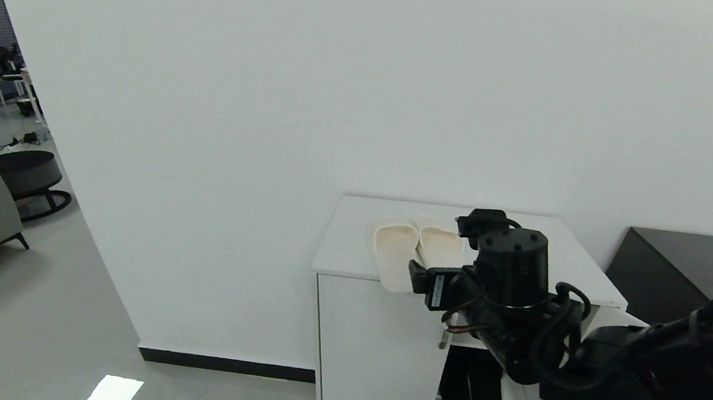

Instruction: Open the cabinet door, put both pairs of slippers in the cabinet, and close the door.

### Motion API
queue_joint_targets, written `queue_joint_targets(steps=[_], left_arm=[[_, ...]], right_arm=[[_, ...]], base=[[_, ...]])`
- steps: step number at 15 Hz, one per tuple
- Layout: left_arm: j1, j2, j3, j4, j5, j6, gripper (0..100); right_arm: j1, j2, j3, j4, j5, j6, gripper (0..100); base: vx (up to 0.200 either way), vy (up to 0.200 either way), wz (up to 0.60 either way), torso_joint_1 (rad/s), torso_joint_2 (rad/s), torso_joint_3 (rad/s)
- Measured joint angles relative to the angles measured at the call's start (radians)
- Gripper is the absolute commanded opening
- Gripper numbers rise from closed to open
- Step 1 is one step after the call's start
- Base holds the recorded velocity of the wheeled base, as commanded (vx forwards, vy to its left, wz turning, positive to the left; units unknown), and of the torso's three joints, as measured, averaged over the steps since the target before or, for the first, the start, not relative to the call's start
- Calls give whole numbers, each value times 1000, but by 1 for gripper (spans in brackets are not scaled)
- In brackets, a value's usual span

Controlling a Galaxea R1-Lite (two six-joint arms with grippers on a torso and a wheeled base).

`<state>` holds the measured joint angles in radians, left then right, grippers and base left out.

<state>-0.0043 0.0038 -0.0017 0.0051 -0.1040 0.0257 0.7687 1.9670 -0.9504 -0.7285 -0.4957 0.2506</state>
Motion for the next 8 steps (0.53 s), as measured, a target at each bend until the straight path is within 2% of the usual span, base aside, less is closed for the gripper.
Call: queue_joint_targets(steps=[6,8], left_arm=[[0,1,0,0,0,-1,0],[0,1,0,0,-1,-3,0]], right_arm=[[-41,106,-77,0,54,-33,100],[-43,144,-109,1,54,-42,100]], base=[[200,0,0,4,3,3],[0,0,0,0,0,0]])
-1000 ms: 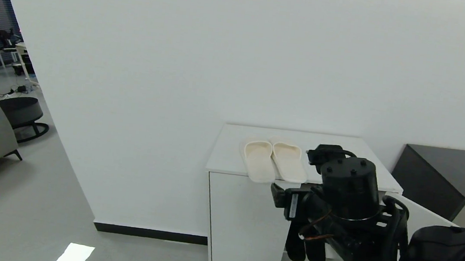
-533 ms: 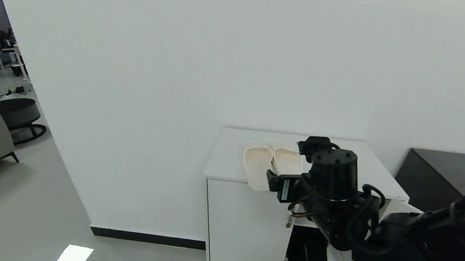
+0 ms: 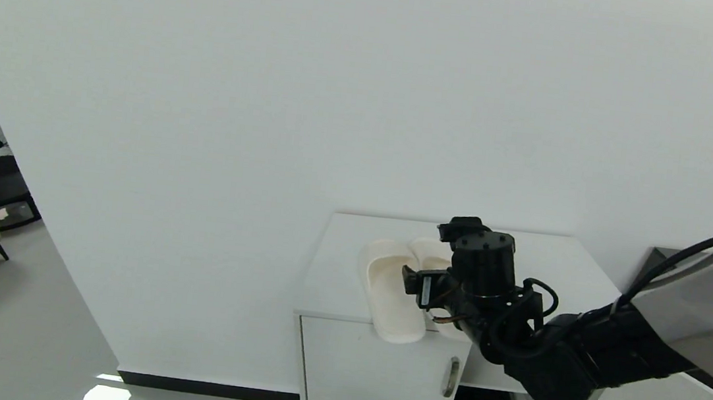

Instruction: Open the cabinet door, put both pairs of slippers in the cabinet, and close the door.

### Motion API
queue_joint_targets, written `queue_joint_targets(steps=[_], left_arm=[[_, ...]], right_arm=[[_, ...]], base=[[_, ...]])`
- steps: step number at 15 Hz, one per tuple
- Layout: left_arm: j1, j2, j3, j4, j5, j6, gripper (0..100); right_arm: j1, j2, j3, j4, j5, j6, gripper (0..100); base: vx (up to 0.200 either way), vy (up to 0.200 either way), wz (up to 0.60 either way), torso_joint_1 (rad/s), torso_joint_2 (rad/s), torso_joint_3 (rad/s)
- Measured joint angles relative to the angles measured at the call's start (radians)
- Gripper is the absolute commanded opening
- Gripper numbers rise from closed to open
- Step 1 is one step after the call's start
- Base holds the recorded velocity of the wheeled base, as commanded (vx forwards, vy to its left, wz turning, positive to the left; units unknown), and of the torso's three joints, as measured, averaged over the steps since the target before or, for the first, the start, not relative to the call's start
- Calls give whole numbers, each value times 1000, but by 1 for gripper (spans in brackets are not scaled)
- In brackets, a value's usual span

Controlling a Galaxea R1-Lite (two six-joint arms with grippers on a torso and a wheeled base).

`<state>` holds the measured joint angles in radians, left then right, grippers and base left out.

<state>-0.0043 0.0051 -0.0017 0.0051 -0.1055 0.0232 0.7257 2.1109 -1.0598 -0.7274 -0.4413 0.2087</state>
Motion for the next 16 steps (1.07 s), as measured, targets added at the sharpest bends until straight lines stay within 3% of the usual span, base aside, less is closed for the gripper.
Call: queue_joint_targets(steps=[16], left_arm=[[0,0,0,0,0,-2,0]], right_arm=[[-48,232,-281,15,35,-97,100]], base=[[0,0,0,0,0,0]])
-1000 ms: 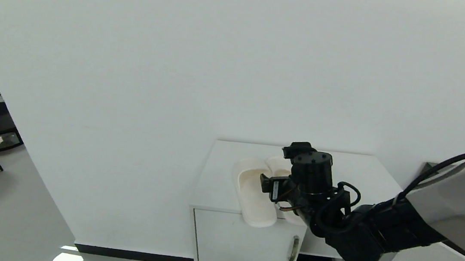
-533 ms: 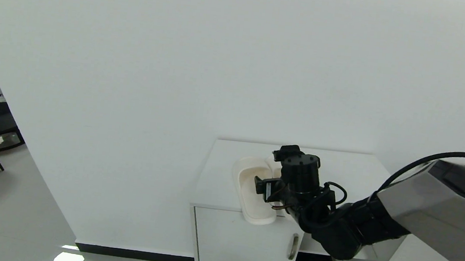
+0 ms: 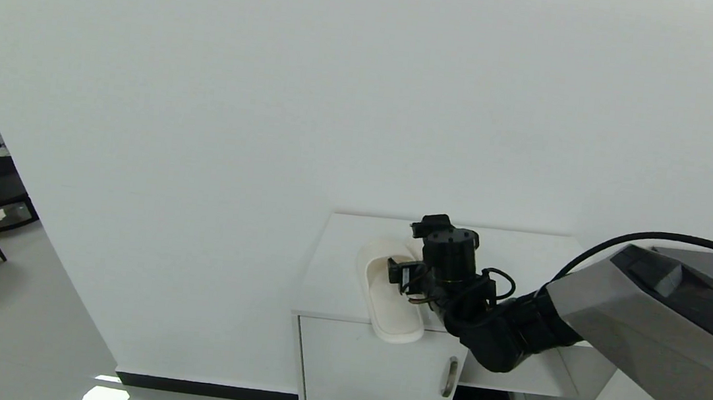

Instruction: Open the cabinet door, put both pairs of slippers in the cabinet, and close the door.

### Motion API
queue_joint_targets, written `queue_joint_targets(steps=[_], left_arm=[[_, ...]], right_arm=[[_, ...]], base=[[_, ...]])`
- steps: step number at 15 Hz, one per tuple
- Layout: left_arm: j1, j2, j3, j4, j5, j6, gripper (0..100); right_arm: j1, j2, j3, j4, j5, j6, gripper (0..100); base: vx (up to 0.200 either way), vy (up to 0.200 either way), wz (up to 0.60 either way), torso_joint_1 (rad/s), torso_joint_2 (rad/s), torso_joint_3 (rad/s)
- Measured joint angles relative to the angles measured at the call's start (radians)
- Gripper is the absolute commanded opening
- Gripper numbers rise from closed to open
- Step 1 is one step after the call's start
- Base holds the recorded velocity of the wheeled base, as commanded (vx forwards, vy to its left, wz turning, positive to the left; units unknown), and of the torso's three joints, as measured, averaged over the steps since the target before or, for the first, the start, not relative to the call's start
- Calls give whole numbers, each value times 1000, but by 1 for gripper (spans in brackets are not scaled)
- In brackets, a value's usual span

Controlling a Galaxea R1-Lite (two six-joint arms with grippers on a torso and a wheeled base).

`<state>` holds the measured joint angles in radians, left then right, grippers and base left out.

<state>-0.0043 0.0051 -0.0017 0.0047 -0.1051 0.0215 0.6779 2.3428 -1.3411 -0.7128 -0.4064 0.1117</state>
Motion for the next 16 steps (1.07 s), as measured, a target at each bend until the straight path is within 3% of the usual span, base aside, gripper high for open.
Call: queue_joint_targets(steps=[6,7,16], left_arm=[[0,0,0,0,0,0,0],[0,0,0,0,0,0,0],[0,0,0,0,1,0,0]], right_arm=[[-2,34,-46,20,1,-2,100],[-4,39,-62,37,1,-1,0],[-4,33,-83,58,4,3,0]], base=[[0,0,0,0,0,0],[0,0,0,0,0,0],[0,0,0,0,0,0]])
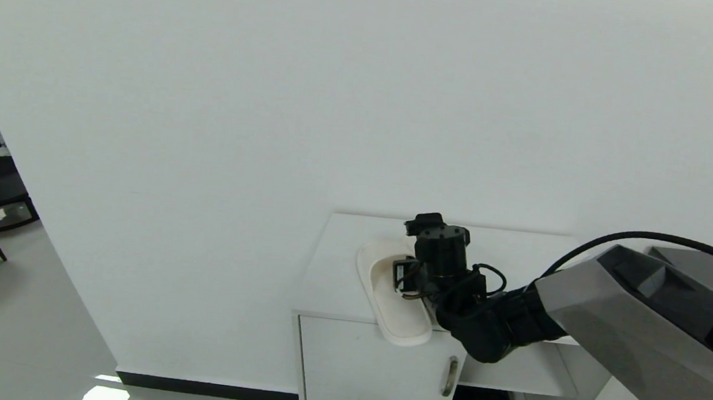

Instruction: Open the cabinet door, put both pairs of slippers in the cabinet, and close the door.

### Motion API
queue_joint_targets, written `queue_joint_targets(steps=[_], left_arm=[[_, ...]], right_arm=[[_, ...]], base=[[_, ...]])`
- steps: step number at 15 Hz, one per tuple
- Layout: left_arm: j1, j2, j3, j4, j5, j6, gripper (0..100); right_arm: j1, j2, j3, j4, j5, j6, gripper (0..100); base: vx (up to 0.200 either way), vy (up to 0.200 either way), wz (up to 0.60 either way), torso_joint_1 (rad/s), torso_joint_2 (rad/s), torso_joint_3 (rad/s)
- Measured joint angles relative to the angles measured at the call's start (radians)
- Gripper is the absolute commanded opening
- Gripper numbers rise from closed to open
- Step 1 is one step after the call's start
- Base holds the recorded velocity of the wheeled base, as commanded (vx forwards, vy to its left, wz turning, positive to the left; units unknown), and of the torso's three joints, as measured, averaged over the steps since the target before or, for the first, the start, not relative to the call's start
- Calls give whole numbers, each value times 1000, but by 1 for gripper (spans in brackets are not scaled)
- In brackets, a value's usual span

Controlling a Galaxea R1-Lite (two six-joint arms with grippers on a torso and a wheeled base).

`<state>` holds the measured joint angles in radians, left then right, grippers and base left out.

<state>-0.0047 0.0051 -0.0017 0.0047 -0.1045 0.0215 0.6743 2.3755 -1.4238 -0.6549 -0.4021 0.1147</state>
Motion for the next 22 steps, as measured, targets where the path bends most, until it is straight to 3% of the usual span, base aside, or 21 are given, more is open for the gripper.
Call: queue_joint_targets(steps=[3,8,13,16,22], left_arm=[[0,0,0,0,0,-1,0],[0,0,0,0,0,0,0],[0,0,0,0,0,-1,0],[0,0,0,0,0,-10,0],[0,0,0,-1,0,-11,0]], right_arm=[[15,-84,116,-17,57,11,0],[85,-341,530,-184,251,10,0],[173,-541,850,-362,439,6,0],[190,-593,906,-383,473,12,0],[203,-609,915,-384,477,11,0]], base=[[0,0,0,0,0,0],[0,0,0,0,0,0],[0,0,0,0,0,0],[0,0,0,0,0,0],[-200,0,0,2,2,2]])
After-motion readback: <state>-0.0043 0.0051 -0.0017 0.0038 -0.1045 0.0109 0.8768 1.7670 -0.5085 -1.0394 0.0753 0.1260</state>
